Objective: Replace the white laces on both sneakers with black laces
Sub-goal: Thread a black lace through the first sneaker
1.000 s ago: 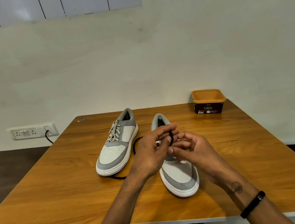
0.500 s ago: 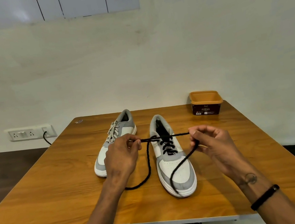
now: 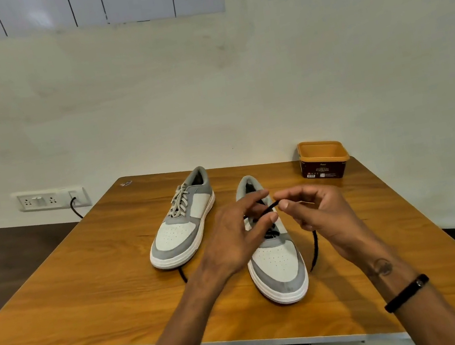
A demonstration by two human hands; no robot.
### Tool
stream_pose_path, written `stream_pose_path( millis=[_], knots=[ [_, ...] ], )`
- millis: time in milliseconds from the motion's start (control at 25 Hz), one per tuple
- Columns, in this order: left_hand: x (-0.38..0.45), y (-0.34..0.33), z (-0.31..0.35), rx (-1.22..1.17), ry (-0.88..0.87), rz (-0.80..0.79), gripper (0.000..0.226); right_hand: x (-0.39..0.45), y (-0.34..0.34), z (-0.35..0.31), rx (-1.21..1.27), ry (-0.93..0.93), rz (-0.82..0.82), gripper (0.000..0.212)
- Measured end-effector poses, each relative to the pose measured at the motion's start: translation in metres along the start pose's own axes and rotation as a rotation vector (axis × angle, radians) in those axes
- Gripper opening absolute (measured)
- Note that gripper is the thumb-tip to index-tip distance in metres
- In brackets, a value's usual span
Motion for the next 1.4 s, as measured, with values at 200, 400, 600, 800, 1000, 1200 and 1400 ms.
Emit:
stream_pose_path(
  millis=[200, 400, 600, 800, 1000, 1200, 1400],
  knots=[
    [-0.001, 0.019, -0.014, 0.038, 0.072, 0.209, 0.024, 0.002, 0.007, -0.006, -0.058, 0.052, 0.090, 0.013],
    [-0.017, 0.037, -0.039, 0.175, 0.231, 0.243, 0.018, 0.002, 0.021, 0.004, -0.014, 0.035, 0.161, 0.013],
    [-0.016, 0.034, -0.026, 0.451, 0.226, 0.201, 0.018, 0.003, 0.025, 0.006, -0.001, 0.044, 0.249, 0.012],
    [-0.014, 0.027, -0.038, 0.454, 0.254, 0.122, 0.032, 0.002, 0.035, 0.005, -0.060, 0.053, 0.281, 0.014],
    [0.001, 0.006, -0.010, 0.097, 0.079, 0.149, 0.039, 0.001, 0.001, -0.002, -0.260, 0.096, 0.027, 0.023],
    [0.004, 0.001, -0.013, 0.041, 0.058, 0.152, 0.018, 0.001, -0.003, -0.003, -0.254, 0.122, 0.123, 0.015],
    [-0.004, 0.005, -0.028, 0.065, 0.120, 0.174, 0.018, 0.005, -0.005, 0.005, -0.260, 0.157, 0.080, 0.017]
  ],
)
Point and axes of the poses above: each hand's wrist, its own x-axis towards the middle knuckle, its own y-axis out of the back of the hand, z = x × y, the point moved 7 cm from there along x, towards the middle knuckle, and after that the axes turned 12 degrees about -y, right-handed, at the moved point
